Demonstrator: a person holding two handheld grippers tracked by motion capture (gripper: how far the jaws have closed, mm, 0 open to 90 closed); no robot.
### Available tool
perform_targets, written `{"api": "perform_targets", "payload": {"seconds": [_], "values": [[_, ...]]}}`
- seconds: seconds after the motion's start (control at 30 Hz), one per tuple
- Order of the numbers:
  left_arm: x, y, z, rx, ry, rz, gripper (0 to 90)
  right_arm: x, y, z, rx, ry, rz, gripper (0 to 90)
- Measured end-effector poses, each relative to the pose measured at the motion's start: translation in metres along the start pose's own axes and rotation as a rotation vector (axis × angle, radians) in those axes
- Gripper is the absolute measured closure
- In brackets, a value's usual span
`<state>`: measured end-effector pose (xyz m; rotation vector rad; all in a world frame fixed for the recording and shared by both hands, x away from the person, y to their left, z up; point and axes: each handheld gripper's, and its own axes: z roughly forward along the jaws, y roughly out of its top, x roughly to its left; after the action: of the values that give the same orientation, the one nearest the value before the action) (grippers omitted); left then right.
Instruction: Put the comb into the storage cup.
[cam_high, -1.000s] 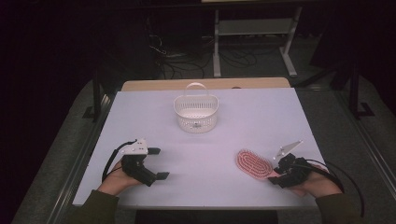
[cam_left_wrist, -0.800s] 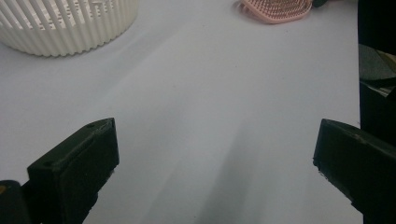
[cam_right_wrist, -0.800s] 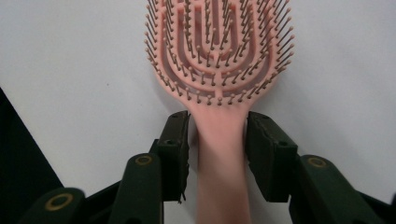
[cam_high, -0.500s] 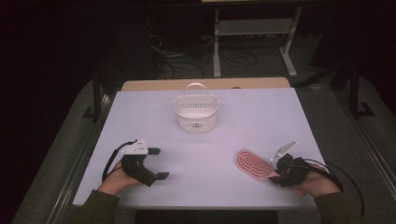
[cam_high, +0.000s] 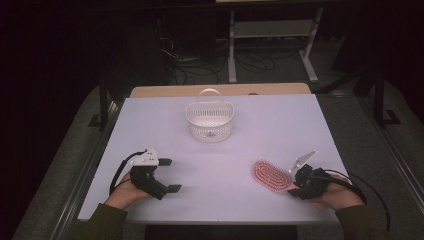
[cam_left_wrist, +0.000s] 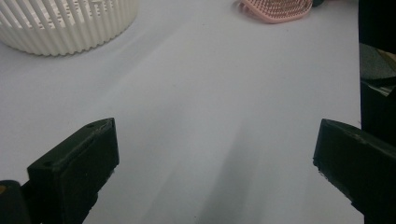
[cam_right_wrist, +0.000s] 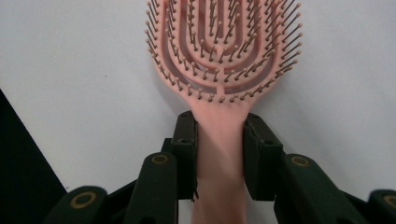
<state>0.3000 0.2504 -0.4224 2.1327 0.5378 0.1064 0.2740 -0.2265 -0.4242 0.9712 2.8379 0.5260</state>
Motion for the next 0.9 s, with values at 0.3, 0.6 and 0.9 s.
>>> {"api": "perform_targets", "payload": {"seconds": [0.3, 0.6, 0.9], "values": [[0.0001, 0.0002, -0.0007, -0.005, -0.004, 0.000, 0.2, -0.0020, -0.0024, -0.0004, -0.019, 0.013, -0.007, 68.7], [0.0001, 0.0001, -0.0005, -0.003, -0.004, 0.001, 0.2, -0.0037, -0.0042, -0.0012, -0.034, 0.012, 0.000, 68.8], [0.0001, 0.0002, -0.0002, -0.002, -0.004, 0.003, 0.2, -0.0052, -0.0052, -0.0060, -0.069, 0.012, 0.003, 68.7]]}}
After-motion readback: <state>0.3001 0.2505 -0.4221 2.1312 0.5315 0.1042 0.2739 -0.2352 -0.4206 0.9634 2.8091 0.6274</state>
